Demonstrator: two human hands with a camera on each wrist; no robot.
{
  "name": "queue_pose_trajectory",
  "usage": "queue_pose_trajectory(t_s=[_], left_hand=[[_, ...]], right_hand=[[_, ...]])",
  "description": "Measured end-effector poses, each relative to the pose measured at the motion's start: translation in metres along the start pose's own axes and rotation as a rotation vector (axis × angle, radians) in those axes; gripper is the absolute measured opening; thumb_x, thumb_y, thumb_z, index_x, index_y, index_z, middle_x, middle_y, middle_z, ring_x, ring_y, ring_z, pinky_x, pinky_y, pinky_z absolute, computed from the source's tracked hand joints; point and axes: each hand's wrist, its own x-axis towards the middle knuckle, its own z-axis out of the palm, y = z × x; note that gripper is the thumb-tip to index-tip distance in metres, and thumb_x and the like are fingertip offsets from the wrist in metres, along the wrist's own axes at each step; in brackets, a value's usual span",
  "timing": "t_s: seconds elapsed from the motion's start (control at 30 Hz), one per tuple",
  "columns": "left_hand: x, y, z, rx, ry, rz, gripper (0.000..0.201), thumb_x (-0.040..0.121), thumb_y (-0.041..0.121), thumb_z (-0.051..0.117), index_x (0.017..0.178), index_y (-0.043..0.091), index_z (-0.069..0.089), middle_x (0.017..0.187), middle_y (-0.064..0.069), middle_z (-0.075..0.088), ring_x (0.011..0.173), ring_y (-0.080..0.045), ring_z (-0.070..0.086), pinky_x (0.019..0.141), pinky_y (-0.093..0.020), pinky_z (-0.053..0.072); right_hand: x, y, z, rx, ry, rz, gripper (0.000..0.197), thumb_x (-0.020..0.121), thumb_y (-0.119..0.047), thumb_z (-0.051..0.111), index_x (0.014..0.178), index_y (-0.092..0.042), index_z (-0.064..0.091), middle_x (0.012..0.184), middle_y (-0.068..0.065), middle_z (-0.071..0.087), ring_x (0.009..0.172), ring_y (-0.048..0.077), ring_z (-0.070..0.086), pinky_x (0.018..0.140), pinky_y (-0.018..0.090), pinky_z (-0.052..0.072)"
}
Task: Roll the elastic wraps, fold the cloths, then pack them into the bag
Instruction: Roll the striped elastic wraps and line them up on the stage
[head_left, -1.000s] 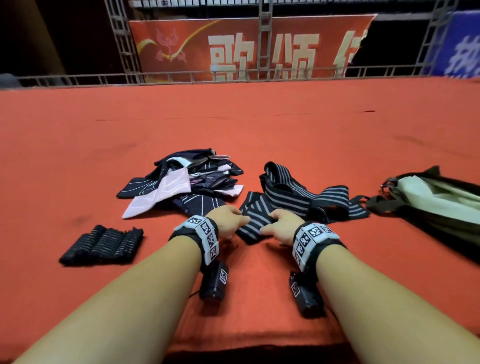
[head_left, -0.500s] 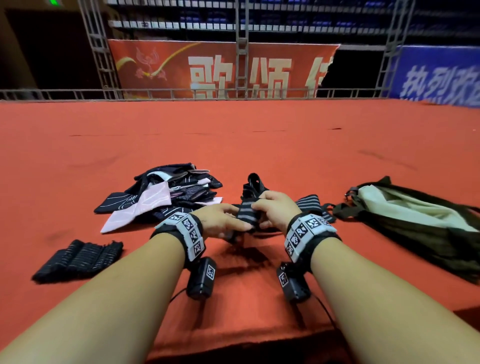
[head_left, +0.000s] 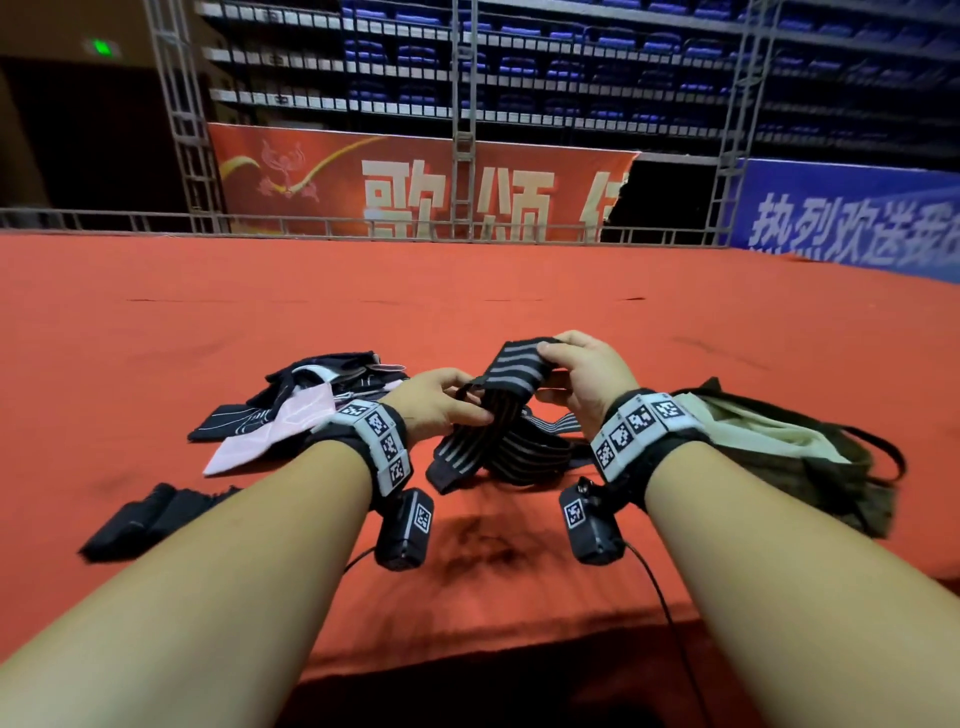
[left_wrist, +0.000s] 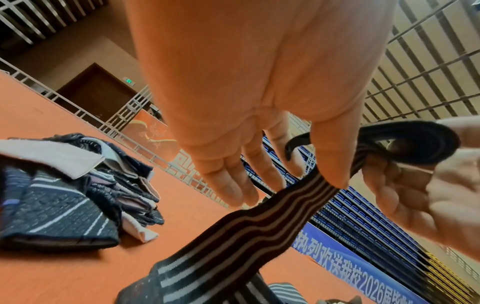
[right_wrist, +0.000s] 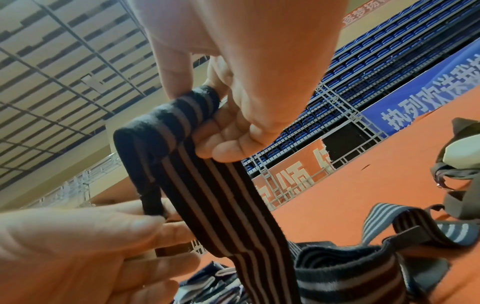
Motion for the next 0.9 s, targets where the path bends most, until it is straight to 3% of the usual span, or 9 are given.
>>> queue_pose_trajectory(t_s=[0.1, 0.17, 0.23, 0.4, 0.5, 0.6, 0.7, 0.83, 0.9], left_hand=[[-0.002, 0.003, -0.001, 0.102, 0.016, 0.045, 0.030, 0.081, -0.003, 0.078, 0.106, 0.008, 0.066, 0.097, -0.009, 0.073, 0.068, -0.006, 0.067, 0.055, -0.015, 0.048], [-0.002, 0.005, 0.000, 0.185, 0.033, 0.056, 0.034, 0.079, 0.006, 0.082, 0.110, 0.016, 0.070, 0.100, -0.002, 0.077, 0.083, -0.010, 0.072, 0.066, -0.019, 0.052], [-0.001, 0.007, 0.003, 0.271, 0.061, 0.062, 0.029, 0.081, 0.011, 0.082, 0.106, 0.019, 0.072, 0.094, 0.003, 0.077, 0.082, -0.008, 0.073, 0.068, -0.022, 0.055], [0.003, 0.003, 0.017, 0.365, 0.128, 0.027, 0.019, 0.084, 0.016, 0.078, 0.101, 0.024, 0.074, 0.095, 0.002, 0.077, 0.092, -0.017, 0.073, 0.089, -0.035, 0.058], [0.003, 0.005, 0.021, 0.393, 0.103, 0.005, 0.021, 0.086, 0.017, 0.077, 0.106, 0.021, 0.070, 0.093, 0.002, 0.074, 0.091, -0.019, 0.072, 0.088, -0.034, 0.058], [0.006, 0.003, 0.023, 0.483, 0.046, -0.032, 0.019, 0.087, 0.020, 0.077, 0.102, 0.022, 0.066, 0.097, -0.001, 0.072, 0.091, -0.020, 0.069, 0.085, -0.033, 0.056], [0.010, -0.006, 0.032, 0.629, 0.001, -0.062, 0.032, 0.085, 0.025, 0.079, 0.113, 0.022, 0.065, 0.107, 0.000, 0.072, 0.098, -0.020, 0.068, 0.087, -0.030, 0.052], [0.015, -0.022, 0.051, 0.771, -0.084, -0.070, 0.035, 0.086, 0.023, 0.074, 0.119, 0.024, 0.062, 0.104, 0.000, 0.070, 0.081, -0.020, 0.063, 0.063, -0.025, 0.046], [0.018, -0.035, 0.055, 0.858, -0.113, -0.091, 0.029, 0.087, 0.021, 0.070, 0.116, 0.023, 0.065, 0.100, -0.002, 0.068, 0.085, -0.022, 0.063, 0.066, -0.024, 0.042]], right_hand=[[-0.009, -0.015, 0.001, 0.090, -0.022, -0.022, 0.020, 0.097, -0.009, 0.056, 0.079, -0.015, 0.054, 0.078, 0.007, 0.062, 0.068, 0.024, 0.063, 0.067, 0.035, 0.055], [-0.015, -0.025, 0.001, 0.134, -0.018, -0.033, 0.021, 0.099, -0.010, 0.054, 0.078, -0.015, 0.053, 0.078, 0.007, 0.062, 0.065, 0.023, 0.063, 0.061, 0.031, 0.055], [-0.020, -0.033, -0.001, 0.175, 0.000, -0.045, 0.019, 0.100, -0.012, 0.052, 0.081, -0.014, 0.053, 0.079, 0.007, 0.062, 0.062, 0.020, 0.063, 0.055, 0.028, 0.053], [-0.025, -0.041, -0.015, 0.207, 0.082, -0.051, 0.015, 0.100, -0.014, 0.051, 0.088, -0.012, 0.059, 0.080, 0.010, 0.065, 0.064, 0.023, 0.065, 0.057, 0.029, 0.053], [-0.026, -0.039, -0.024, 0.217, 0.181, -0.042, 0.014, 0.100, -0.016, 0.052, 0.089, -0.012, 0.061, 0.073, 0.009, 0.065, 0.059, 0.022, 0.065, 0.060, 0.031, 0.050], [-0.022, -0.040, -0.038, 0.288, 0.333, -0.009, 0.015, 0.098, -0.021, 0.057, 0.088, -0.011, 0.062, 0.063, 0.005, 0.062, 0.053, 0.021, 0.062, 0.049, 0.027, 0.047], [-0.018, -0.041, -0.054, 0.298, 0.461, 0.039, 0.018, 0.096, -0.025, 0.058, 0.085, -0.011, 0.063, 0.054, 0.003, 0.060, 0.051, 0.020, 0.058, 0.048, 0.025, 0.044], [-0.012, -0.017, -0.073, 0.265, 0.511, 0.119, 0.022, 0.092, -0.033, 0.061, 0.078, -0.016, 0.060, 0.052, 0.001, 0.053, 0.046, 0.018, 0.051, 0.055, 0.027, 0.041], [-0.010, -0.003, -0.081, 0.270, 0.532, 0.145, 0.026, 0.091, -0.036, 0.062, 0.074, -0.017, 0.057, 0.050, 0.000, 0.049, 0.043, 0.017, 0.044, 0.056, 0.028, 0.037]])
